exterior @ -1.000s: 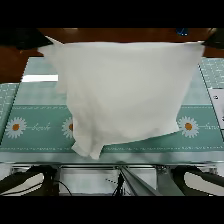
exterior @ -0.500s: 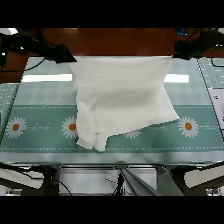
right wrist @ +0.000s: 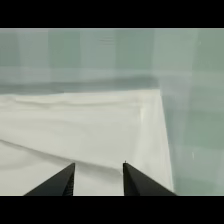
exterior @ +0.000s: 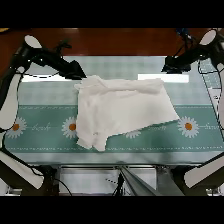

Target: Fold the shirts.

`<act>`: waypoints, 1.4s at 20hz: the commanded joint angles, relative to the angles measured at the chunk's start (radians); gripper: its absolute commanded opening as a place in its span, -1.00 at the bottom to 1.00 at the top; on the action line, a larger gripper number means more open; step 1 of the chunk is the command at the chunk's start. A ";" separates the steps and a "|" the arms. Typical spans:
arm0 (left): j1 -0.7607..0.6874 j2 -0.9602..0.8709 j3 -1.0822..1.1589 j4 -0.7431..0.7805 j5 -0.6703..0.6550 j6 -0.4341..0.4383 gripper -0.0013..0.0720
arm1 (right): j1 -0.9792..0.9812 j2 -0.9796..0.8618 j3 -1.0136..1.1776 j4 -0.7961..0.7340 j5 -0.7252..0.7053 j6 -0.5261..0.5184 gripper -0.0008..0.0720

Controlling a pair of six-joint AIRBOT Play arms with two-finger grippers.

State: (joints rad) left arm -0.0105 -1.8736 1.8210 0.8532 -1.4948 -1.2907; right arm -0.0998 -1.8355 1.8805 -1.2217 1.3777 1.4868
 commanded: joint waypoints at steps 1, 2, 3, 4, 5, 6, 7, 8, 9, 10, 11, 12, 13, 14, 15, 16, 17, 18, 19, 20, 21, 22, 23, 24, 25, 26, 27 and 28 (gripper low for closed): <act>0.084 0.009 0.105 0.066 -0.176 -0.119 0.21 | -0.035 0.087 0.001 -0.123 0.094 -0.097 0.14; 0.124 0.033 0.121 0.088 -0.221 -0.149 0.21 | -0.051 0.128 0.001 -0.224 0.140 -0.103 0.14; 0.162 0.066 0.116 0.100 -0.248 -0.168 0.21 | -0.069 0.160 0.001 -0.314 0.194 -0.112 0.19; 0.192 0.098 0.105 0.108 -0.266 -0.174 0.21 | -0.101 0.185 0.000 -0.330 0.234 -0.109 0.27; 0.214 0.136 0.077 0.116 -0.278 -0.173 0.21 | -0.141 0.205 0.000 -0.300 0.267 -0.107 0.30; 0.230 0.184 0.021 0.127 -0.295 -0.171 0.21 | -0.175 0.214 -0.001 -0.275 0.309 -0.107 0.41; 0.239 0.236 -0.056 0.137 -0.298 -0.160 0.23 | -0.212 0.222 -0.005 -0.238 0.336 -0.107 0.42; 0.243 0.301 -0.166 0.143 -0.286 -0.143 0.28 | -0.247 0.230 -0.021 -0.191 0.342 -0.107 0.42; 0.245 0.374 -0.296 0.143 -0.256 -0.114 0.33 | -0.274 0.241 -0.048 -0.156 0.341 -0.107 0.42; 0.245 0.445 -0.428 0.142 -0.212 -0.102 0.51 | -0.293 0.255 -0.083 -0.130 0.328 -0.111 0.42; 0.245 0.521 -0.576 0.142 -0.158 -0.085 0.70 | -0.311 0.272 -0.127 -0.103 0.306 -0.117 0.42; 0.246 0.586 -0.703 0.142 -0.109 -0.071 0.83 | -0.324 0.290 -0.177 -0.069 0.277 -0.129 0.45; 0.246 0.644 -0.826 0.142 -0.067 -0.070 0.86 | -0.333 0.307 -0.225 -0.034 0.251 -0.145 0.47; 0.245 0.680 -0.920 0.133 -0.044 -0.066 0.86 | -0.336 0.322 -0.273 -0.003 0.224 -0.162 0.54; 0.245 0.700 -1.004 0.093 -0.035 -0.038 0.86 | -0.340 0.330 -0.309 0.021 0.208 -0.172 0.54; 0.245 0.703 -1.072 0.038 -0.033 -0.007 0.86 | -0.340 0.333 -0.340 0.048 0.198 -0.178 0.54; 0.245 0.697 -1.135 -0.024 -0.018 0.027 0.86 | -0.340 0.333 -0.362 0.063 0.192 -0.184 0.54; 0.241 0.694 -1.184 -0.067 0.018 0.040 0.86 | -0.340 0.333 -0.381 0.072 0.187 -0.184 0.54; 0.232 0.693 -1.228 -0.094 0.066 0.043 0.86 | -0.340 0.333 -0.391 0.079 0.186 -0.187 0.54; 0.217 0.693 -1.257 -0.099 0.107 0.043 0.86 | -0.340 0.333 -0.397 0.080 0.185 -0.194 0.54; 0.196 0.692 -1.283 -0.098 0.144 0.051 0.86 | -0.340 0.333 -0.397 0.079 0.184 -0.196 0.54; 0.177 0.690 -1.301 -0.098 0.174 0.053 0.86 | -0.340 0.333 -0.397 0.080 0.182 -0.199 0.54; 0.156 0.679 -1.313 -0.098 0.201 0.053 0.86 | -0.340 0.333 -0.397 0.080 0.180 -0.200 0.54; 0.137 0.665 -1.318 -0.098 0.222 0.053 0.86 | -0.340 0.333 -0.397 0.080 0.179 -0.203 0.54; 0.118 0.646 -1.317 -0.098 0.245 0.053 0.86 | -0.340 0.333 -0.397 0.080 0.179 -0.203 0.54; 0.104 0.629 -1.317 -0.103 0.272 0.052 0.82 | -0.340 0.333 -0.397 0.080 0.180 -0.203 0.54; 0.089 0.611 -1.317 -0.115 0.301 0.052 0.81 | -0.340 0.334 -0.397 0.084 0.181 -0.203 0.53; 0.073 0.591 -1.317 -0.133 0.331 0.052 0.81 | -0.340 0.337 -0.397 0.088 0.180 -0.203 0.53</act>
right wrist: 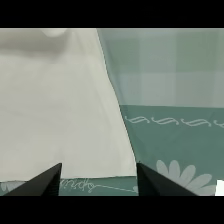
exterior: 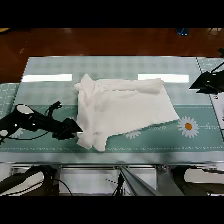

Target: Fold the shirts.

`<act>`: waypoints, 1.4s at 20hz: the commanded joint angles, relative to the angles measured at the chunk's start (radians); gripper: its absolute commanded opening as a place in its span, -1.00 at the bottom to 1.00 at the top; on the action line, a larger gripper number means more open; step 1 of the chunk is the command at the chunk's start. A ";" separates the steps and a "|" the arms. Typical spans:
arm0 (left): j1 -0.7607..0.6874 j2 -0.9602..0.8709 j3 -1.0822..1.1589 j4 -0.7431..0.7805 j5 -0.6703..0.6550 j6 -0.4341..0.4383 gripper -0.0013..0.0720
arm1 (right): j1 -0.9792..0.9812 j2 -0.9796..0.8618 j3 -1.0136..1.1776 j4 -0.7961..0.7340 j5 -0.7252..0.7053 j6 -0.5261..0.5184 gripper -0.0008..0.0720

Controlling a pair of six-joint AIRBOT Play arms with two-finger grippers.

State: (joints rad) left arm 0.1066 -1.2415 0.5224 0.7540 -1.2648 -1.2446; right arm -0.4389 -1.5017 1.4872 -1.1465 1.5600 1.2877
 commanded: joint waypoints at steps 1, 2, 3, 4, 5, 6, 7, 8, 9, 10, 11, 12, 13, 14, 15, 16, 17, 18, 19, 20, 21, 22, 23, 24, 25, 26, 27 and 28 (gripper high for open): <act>-0.058 -0.061 -0.019 -0.056 0.128 0.006 0.79 | -0.001 0.008 -0.004 0.014 -0.002 -0.003 0.53; -0.074 -0.082 -0.019 -0.083 0.154 0.006 0.48 | -0.001 0.010 -0.004 0.014 0.000 -0.003 0.53; -0.084 -0.098 -0.018 -0.102 0.167 0.006 -0.22 | -0.001 0.015 -0.004 0.014 0.003 -0.003 0.53; -0.087 -0.106 -0.018 -0.111 0.169 0.007 -0.76 | -0.001 0.021 -0.004 0.012 0.003 -0.003 0.53; -0.085 -0.104 -0.016 -0.111 0.161 0.019 -0.88 | -0.001 0.027 -0.004 0.010 0.002 -0.003 0.53; -0.080 -0.098 -0.013 -0.111 0.145 0.041 -0.89 | -0.003 0.031 -0.004 -0.003 0.002 -0.003 0.53; -0.072 -0.089 -0.009 -0.104 0.126 0.042 -0.89 | -0.003 0.033 -0.004 -0.035 0.002 -0.003 0.53; -0.058 -0.077 -0.006 -0.103 0.103 0.053 -0.89 | -0.003 0.032 -0.004 -0.053 0.003 -0.003 0.53; -0.041 -0.062 -0.006 -0.103 0.081 0.056 -0.89 | -0.006 0.032 -0.004 -0.064 0.003 -0.002 0.53; -0.024 -0.044 -0.006 -0.103 0.058 0.060 -0.89 | -0.011 0.032 -0.005 -0.065 0.003 -0.002 0.53; -0.007 -0.020 -0.006 -0.103 0.036 0.065 -0.89 | -0.017 0.033 -0.012 -0.064 0.003 -0.002 0.53; 0.007 0.002 -0.006 -0.103 0.020 0.066 -0.89 | -0.025 0.033 -0.028 -0.064 0.003 -0.003 0.53; 0.016 0.025 -0.006 -0.103 0.003 0.066 -0.89 | -0.036 0.033 -0.057 -0.063 0.003 -0.003 0.53; 0.020 0.041 -0.006 -0.103 -0.012 0.066 -0.89 | -0.047 0.033 -0.092 -0.059 0.002 -0.007 0.54; 0.019 0.053 -0.006 -0.103 -0.025 0.067 -0.89 | -0.061 0.033 -0.134 -0.045 -0.001 -0.020 0.55; 0.019 0.063 -0.006 -0.103 -0.036 0.066 -0.89 | -0.077 0.033 -0.176 -0.016 -0.008 -0.037 0.55; 0.020 0.068 -0.006 -0.103 -0.043 0.067 -0.89 | -0.096 0.033 -0.220 0.014 -0.024 -0.047 0.55; 0.020 0.070 -0.006 -0.103 -0.048 0.067 -0.89 | -0.115 0.033 -0.264 0.036 -0.046 -0.049 0.55; 0.019 0.070 -0.006 -0.103 -0.051 0.067 -0.89 | -0.128 0.032 -0.302 0.047 -0.074 -0.049 0.58; 0.020 0.070 -0.006 -0.103 -0.054 0.067 -0.89 | -0.134 0.032 -0.337 0.056 -0.104 -0.052 0.67; 0.020 0.070 -0.006 -0.103 -0.054 0.067 -0.89 | -0.134 0.032 -0.372 0.056 -0.135 -0.060 0.67; 0.020 0.070 -0.006 -0.103 -0.053 0.067 -0.89 | -0.131 0.032 -0.401 0.060 -0.168 -0.063 0.67; 0.020 0.070 -0.006 -0.103 -0.053 0.067 -0.89 | -0.132 0.032 -0.431 0.070 -0.205 -0.063 0.67; 0.019 0.070 -0.006 -0.104 -0.053 0.072 -0.89 | -0.132 0.032 -0.460 0.085 -0.239 -0.062 0.67; 0.020 0.070 -0.006 -0.104 -0.053 0.074 -0.89 | -0.132 0.032 -0.485 0.106 -0.268 -0.062 0.67; 0.020 0.070 -0.006 -0.104 -0.053 0.076 -0.89 | -0.131 0.032 -0.511 0.127 -0.294 -0.063 0.66; 0.020 0.070 -0.006 -0.105 -0.053 0.087 -0.89 | -0.129 0.032 -0.534 0.142 -0.314 -0.062 0.66; 0.020 0.070 -0.006 -0.105 -0.053 0.093 -0.89 | -0.124 0.032 -0.556 0.155 -0.329 -0.062 0.66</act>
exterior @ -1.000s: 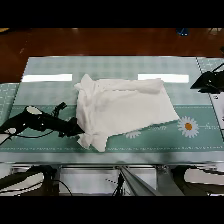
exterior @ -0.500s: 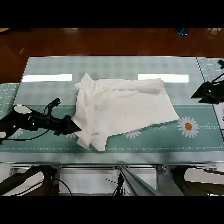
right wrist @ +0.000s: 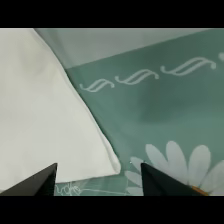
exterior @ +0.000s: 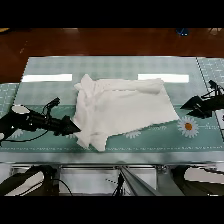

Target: Fold the shirts.

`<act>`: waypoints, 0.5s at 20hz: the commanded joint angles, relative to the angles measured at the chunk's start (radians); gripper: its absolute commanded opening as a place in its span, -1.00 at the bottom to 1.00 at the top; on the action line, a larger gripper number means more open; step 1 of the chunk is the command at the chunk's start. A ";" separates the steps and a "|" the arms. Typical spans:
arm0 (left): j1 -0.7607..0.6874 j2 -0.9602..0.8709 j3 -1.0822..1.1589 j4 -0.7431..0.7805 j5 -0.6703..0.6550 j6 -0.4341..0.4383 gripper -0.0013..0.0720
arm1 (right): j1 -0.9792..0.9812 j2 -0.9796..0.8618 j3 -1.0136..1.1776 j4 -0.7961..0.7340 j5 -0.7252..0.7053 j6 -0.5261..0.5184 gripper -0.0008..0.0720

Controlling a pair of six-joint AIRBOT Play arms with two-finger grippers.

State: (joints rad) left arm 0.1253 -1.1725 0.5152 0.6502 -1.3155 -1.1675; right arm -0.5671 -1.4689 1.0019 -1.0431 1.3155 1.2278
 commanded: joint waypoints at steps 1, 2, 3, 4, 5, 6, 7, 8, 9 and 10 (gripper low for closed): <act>0.001 0.001 0.003 -0.001 -0.003 0.016 -0.89 | 0.014 0.000 -0.093 0.058 -0.101 -0.003 0.65; 0.001 0.001 0.008 -0.001 -0.003 0.025 -0.89 | 0.037 0.000 -0.111 0.058 -0.115 -0.003 0.65; 0.001 0.001 0.016 -0.001 -0.003 0.031 -0.89 | 0.066 0.000 -0.124 0.058 -0.130 -0.003 0.63; 0.001 0.001 0.031 -0.001 -0.003 0.031 -0.89 | 0.103 0.000 -0.132 0.058 -0.149 -0.002 0.48; 0.001 0.001 0.051 -0.001 -0.003 0.031 -0.89 | 0.136 0.000 -0.132 0.054 -0.164 0.013 0.27; 0.001 0.001 0.074 -0.001 -0.003 0.031 -0.89 | 0.167 0.000 -0.132 0.057 -0.177 0.031 0.12; 0.001 0.001 0.102 0.000 -0.002 0.031 -0.89 | 0.193 0.000 -0.132 0.057 -0.187 0.051 0.12; 0.001 0.001 0.135 0.000 -0.002 0.031 -0.89 | 0.216 0.000 -0.132 0.056 -0.193 0.064 0.12; 0.001 0.001 0.171 0.000 -0.002 0.032 -0.89 | 0.231 0.000 -0.132 0.056 -0.196 0.069 0.00; 0.001 0.001 0.205 0.000 -0.002 0.035 -0.89 | 0.241 0.000 -0.132 0.063 -0.194 0.069 -0.44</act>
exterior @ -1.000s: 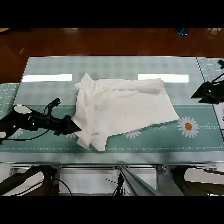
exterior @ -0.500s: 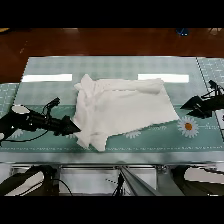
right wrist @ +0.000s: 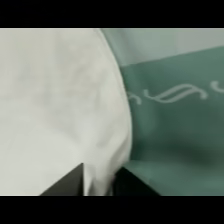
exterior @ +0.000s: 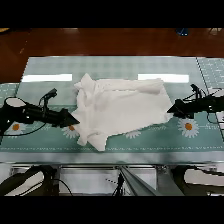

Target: Fold the shirts.

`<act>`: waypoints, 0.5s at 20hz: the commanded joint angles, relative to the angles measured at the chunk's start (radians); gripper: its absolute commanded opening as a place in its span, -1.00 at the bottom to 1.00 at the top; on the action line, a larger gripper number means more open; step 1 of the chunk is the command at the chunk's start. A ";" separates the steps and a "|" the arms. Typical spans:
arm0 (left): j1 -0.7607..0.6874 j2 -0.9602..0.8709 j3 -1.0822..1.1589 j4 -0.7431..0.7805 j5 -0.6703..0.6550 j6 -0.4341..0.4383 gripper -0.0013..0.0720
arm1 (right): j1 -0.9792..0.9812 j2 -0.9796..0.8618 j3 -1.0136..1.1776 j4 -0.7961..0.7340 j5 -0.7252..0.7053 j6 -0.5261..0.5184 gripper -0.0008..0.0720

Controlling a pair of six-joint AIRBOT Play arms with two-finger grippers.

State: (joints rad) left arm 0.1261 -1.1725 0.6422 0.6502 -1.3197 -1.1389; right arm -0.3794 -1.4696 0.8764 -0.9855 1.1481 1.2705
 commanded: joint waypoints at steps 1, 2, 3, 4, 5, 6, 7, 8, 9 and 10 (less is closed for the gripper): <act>0.000 0.001 0.117 0.000 0.001 0.006 -0.89 | 0.059 0.001 -0.003 0.023 -0.014 0.026 -0.88; 0.000 0.001 0.158 0.000 -0.005 0.006 -0.89 | 0.058 0.003 0.008 0.058 0.019 -0.005 -0.88; 0.002 0.001 0.212 0.000 -0.021 0.006 -0.89 | 0.058 0.013 0.030 0.085 0.060 -0.048 -0.88; 0.006 0.003 0.275 -0.004 -0.045 0.005 -0.89 | 0.058 0.039 0.067 0.090 0.094 -0.074 -0.88; 0.016 0.009 0.356 -0.007 -0.077 0.005 -0.89 | 0.058 0.076 0.113 0.092 0.115 -0.083 -0.88; 0.028 0.020 0.444 -0.011 -0.104 0.001 -0.89 | 0.058 0.127 0.174 0.094 0.124 -0.083 -0.88; 0.045 0.036 0.551 -0.024 -0.126 0.000 -0.89 | 0.058 0.182 0.240 0.108 0.124 -0.083 -0.88; 0.066 0.052 0.657 -0.039 -0.133 -0.017 -0.89 | 0.058 0.246 0.319 0.126 0.116 -0.082 -0.88; 0.090 0.070 0.776 -0.042 -0.133 -0.048 -0.89 | 0.058 0.309 0.397 0.140 0.095 -0.074 -0.88; 0.117 0.087 0.898 -0.041 -0.133 -0.076 -0.89 | 0.058 0.375 0.484 0.140 0.055 -0.049 -0.88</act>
State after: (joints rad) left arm 0.1925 -1.1221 1.2640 0.6281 -1.4261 -1.1606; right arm -0.3237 -1.2430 1.1717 -0.8822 1.2419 1.2049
